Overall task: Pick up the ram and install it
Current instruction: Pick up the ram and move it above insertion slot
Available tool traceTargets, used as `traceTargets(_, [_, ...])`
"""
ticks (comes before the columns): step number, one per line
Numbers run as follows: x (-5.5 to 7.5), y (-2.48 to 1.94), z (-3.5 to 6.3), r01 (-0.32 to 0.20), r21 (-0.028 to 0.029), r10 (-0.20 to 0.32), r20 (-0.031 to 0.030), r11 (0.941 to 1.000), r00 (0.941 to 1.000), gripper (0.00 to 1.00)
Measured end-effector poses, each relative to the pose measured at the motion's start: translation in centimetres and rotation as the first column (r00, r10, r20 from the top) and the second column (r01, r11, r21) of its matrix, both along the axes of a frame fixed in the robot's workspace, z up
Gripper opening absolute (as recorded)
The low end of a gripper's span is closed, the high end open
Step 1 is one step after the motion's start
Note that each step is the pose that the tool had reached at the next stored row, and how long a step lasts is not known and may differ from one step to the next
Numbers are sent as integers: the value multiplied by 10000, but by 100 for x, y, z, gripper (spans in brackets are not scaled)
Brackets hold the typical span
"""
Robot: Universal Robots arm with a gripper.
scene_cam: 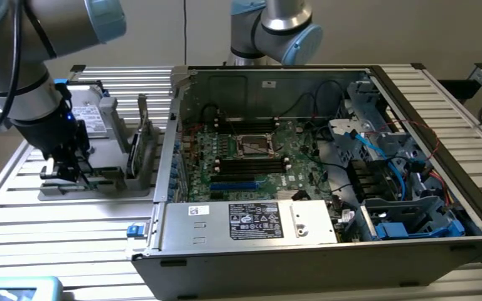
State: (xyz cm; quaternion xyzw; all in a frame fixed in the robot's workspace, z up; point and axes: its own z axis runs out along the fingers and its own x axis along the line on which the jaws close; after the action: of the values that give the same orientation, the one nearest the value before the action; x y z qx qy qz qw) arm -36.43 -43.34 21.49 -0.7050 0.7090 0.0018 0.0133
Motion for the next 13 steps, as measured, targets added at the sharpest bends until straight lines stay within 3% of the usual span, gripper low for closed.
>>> traceTargets(4, [1,-24,-22,-1,1,1,2,10000,10000,36])
traceTargets(13, [0,-25,-100,-1,-2,1,-2,10000,10000,36])
